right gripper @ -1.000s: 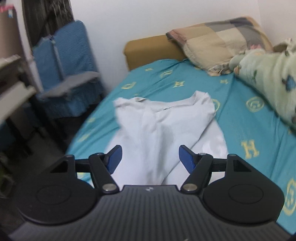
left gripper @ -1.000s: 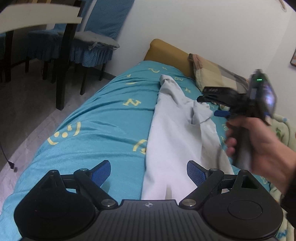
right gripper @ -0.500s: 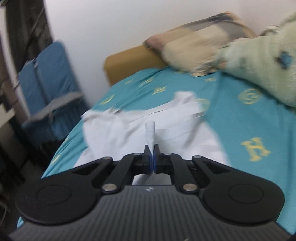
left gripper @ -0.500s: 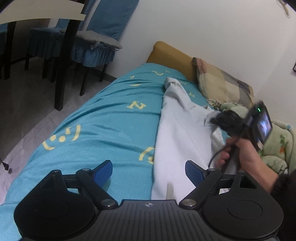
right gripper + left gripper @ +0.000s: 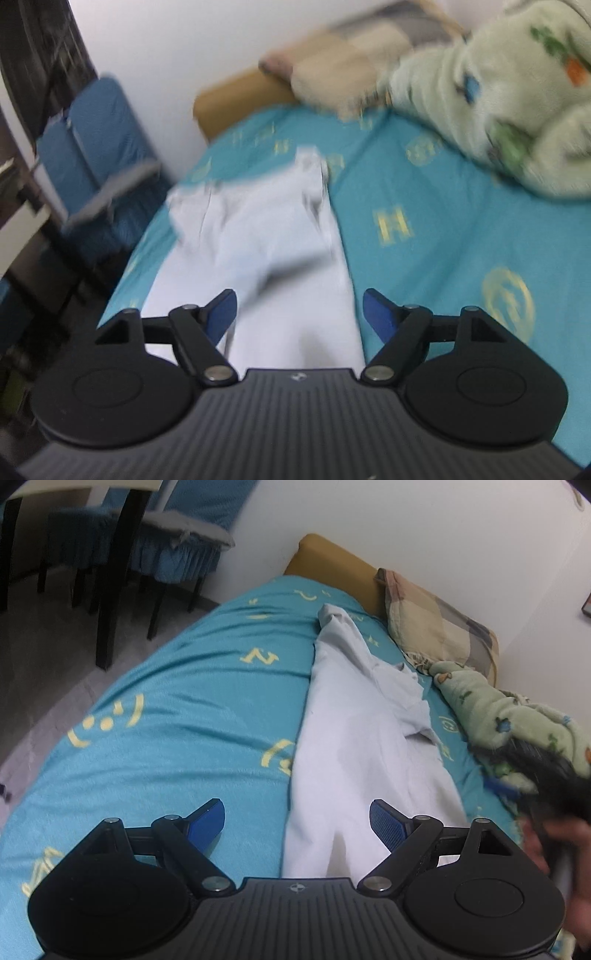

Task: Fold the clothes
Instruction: 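Move both open grippers over the narrow folded shirt, then grasp the shirt strip end with the right gripper and lift it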

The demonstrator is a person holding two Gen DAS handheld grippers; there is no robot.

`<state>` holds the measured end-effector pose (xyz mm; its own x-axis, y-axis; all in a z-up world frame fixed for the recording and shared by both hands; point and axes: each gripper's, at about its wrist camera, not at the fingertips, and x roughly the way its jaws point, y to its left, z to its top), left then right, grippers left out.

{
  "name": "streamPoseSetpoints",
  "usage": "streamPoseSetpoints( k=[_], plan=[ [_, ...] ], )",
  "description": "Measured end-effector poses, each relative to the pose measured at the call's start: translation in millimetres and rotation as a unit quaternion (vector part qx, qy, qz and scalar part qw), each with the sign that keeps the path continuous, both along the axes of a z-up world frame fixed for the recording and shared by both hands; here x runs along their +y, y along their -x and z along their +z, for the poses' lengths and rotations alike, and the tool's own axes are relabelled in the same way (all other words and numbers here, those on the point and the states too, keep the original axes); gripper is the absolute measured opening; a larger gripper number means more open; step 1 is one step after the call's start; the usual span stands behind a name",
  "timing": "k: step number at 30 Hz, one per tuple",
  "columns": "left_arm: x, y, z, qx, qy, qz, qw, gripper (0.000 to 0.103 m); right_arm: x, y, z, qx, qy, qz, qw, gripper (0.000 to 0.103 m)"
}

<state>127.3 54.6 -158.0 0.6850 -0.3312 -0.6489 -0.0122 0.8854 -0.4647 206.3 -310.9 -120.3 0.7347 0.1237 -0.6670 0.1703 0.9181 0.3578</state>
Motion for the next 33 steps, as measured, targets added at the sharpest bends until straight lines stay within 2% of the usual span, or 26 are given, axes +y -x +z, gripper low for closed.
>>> streamPoseSetpoints(
  k=[3,6,8,10,12,16,19,23,24,25,26,28,29,30,31,32,33],
  plan=[
    [1,8,1,0.022,0.028,-0.007,0.9993,0.088,-3,51,1,0.091,-0.023,-0.005,0.996,0.077],
    [-3,25,7,0.031,0.023,-0.025,0.9989,0.088,-18,113,-11,0.125,-0.105,-0.036,0.986,0.077],
    [-9,39,10,0.037,0.003,-0.036,0.9987,0.088,-28,150,-23,0.146,-0.174,-0.076,0.971,0.077],
    [-12,50,10,0.051,0.005,-0.040,0.9979,0.088,-31,175,-32,0.164,-0.203,-0.109,0.959,0.078],
    [-12,59,7,0.073,0.021,-0.037,0.9964,0.088,-26,187,-36,0.176,-0.200,-0.126,0.955,0.078],
    [-8,73,-2,0.117,0.040,-0.021,0.9921,0.086,-8,186,-41,0.195,-0.168,-0.122,0.959,0.077],
    [-3,80,-11,0.147,0.043,-0.002,0.9882,0.086,13,187,-42,0.194,-0.116,-0.104,0.969,0.078],
    [-1,89,-15,0.170,0.059,-0.002,0.9837,0.085,26,201,-44,0.194,-0.135,-0.097,0.967,0.078],
    [-2,92,-16,0.177,0.065,-0.009,0.9821,0.084,28,206,-44,0.194,-0.147,-0.106,0.964,0.075],
    [-3,94,-16,0.183,0.071,-0.016,0.9803,0.082,30,212,-44,0.194,-0.158,-0.116,0.961,0.065],
    [-5,95,-16,0.190,0.074,-0.021,0.9787,0.074,29,216,-45,0.201,-0.173,-0.129,0.956,0.059],
    [-6,96,-16,0.200,0.071,-0.022,0.9770,0.062,31,220,-44,0.201,-0.175,-0.132,0.955,0.035],
    [-5,97,-16,0.202,0.067,-0.015,0.9770,0.049,33,222,-44,0.201,-0.175,-0.132,0.955,0.030],
    [-4,98,-17,0.204,0.067,-0.005,0.9766,0.039,34,224,-44,0.201,-0.175,-0.132,0.955,0.019],
    [0,98,-16,0.204,0.075,0.006,0.9761,0.010,32,225,-43,0.193,-0.183,-0.134,0.955,0.011],
    [4,97,-15,0.202,0.090,0.016,0.9751,0.004,28,226,-39,0.182,-0.188,-0.139,0.955,0.011],
    [9,95,-13,0.200,0.105,0.026,0.9738,0.003,25,226,-35,0.171,-0.191,-0.145,0.956,0.010]
  ],
)
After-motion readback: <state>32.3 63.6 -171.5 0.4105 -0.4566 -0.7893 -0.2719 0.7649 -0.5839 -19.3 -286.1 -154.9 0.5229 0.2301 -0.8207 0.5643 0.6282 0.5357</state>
